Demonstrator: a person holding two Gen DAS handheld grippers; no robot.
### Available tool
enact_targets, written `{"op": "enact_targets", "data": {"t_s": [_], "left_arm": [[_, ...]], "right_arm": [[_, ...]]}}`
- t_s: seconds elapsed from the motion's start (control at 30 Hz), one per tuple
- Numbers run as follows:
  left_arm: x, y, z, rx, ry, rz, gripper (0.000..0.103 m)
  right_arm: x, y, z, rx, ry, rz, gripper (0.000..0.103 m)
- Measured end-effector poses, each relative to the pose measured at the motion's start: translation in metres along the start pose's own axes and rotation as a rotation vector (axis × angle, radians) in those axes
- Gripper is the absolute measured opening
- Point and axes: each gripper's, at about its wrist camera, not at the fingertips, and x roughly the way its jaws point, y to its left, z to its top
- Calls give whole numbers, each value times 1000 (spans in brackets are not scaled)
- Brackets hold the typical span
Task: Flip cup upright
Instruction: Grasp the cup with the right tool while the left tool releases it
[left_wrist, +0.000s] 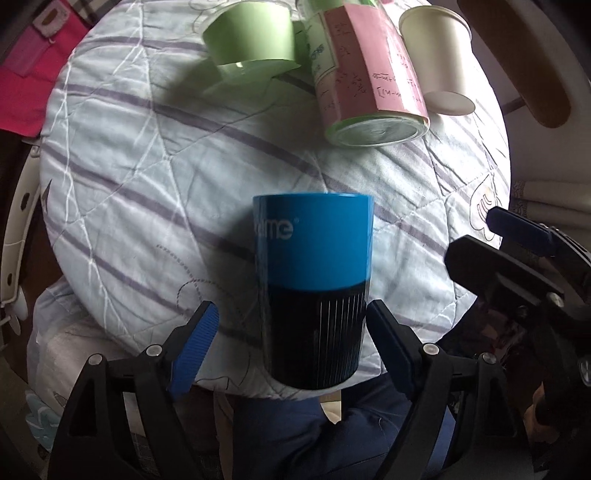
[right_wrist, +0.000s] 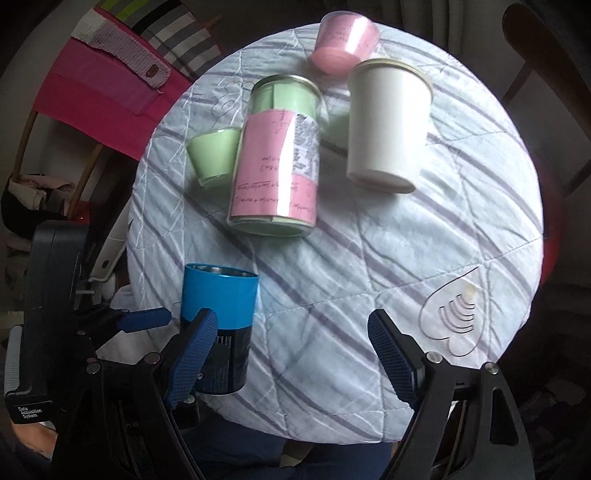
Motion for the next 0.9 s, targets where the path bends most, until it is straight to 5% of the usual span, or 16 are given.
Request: {"op": "enact_targets", "data": {"t_s": [0.3, 0.6, 0.9], "left_arm": [[-28, 42, -29, -8, -2, -14, 84], [-28, 94, -41, -31, -3, -17, 84], [-13, 95, -31, -33, -3, -19, 84]], "right_arm": [[39, 23, 9, 51, 146, 190, 85], [85, 41, 24, 55, 278, 95, 85], [100, 49, 25, 36, 323, 48, 81]]}}
